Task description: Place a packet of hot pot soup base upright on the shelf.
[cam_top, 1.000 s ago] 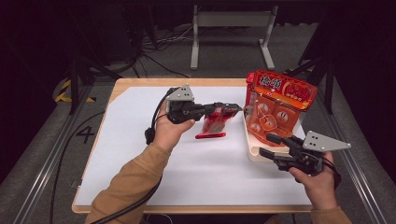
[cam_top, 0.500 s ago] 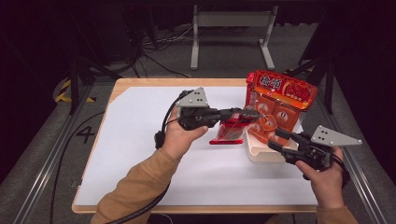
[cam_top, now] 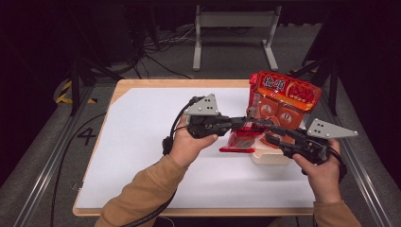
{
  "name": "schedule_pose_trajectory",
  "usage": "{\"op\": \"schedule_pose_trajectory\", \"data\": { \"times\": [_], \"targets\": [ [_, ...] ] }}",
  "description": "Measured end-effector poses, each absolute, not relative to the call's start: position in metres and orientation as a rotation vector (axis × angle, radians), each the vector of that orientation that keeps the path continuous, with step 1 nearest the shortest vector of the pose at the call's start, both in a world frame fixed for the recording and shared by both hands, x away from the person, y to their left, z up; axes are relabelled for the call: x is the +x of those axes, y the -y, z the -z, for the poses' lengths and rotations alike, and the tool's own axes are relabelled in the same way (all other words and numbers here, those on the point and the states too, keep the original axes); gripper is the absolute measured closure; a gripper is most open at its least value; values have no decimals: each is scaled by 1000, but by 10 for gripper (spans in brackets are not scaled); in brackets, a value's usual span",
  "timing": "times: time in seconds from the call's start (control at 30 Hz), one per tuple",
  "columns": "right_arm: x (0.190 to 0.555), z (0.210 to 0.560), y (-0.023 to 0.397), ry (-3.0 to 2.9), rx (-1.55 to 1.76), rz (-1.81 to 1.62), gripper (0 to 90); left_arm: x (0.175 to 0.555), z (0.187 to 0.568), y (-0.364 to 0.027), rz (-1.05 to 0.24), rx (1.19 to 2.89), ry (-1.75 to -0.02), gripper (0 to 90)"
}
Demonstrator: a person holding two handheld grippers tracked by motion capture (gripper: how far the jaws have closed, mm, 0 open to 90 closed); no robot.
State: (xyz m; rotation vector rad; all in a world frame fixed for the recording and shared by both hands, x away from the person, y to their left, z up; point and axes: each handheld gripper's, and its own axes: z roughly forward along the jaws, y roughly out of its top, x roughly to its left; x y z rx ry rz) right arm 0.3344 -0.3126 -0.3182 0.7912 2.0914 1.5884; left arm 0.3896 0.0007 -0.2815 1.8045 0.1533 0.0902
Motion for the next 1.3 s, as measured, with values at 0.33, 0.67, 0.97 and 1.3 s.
{"op": "schedule_pose_trajectory", "data": {
  "times": [0.33, 0.67, 0.97, 1.3],
  "targets": [
    [346, 319, 307, -2120, 732, -1701, 510, 389, 285, 1, -70, 1779, -131, 900],
    [349, 316, 297, -2214, 615, -1608, 783, 387, 287, 0, -75, 1771, -133, 900],
    [350, 311, 297, -2255, 533, -1544, 868, 387, 289, -2, -73, 1772, -146, 897],
    [352, 300, 305, -2292, 467, -1494, 898, 394, 299, -12, -75, 1809, -223, 640]
  ]
}}
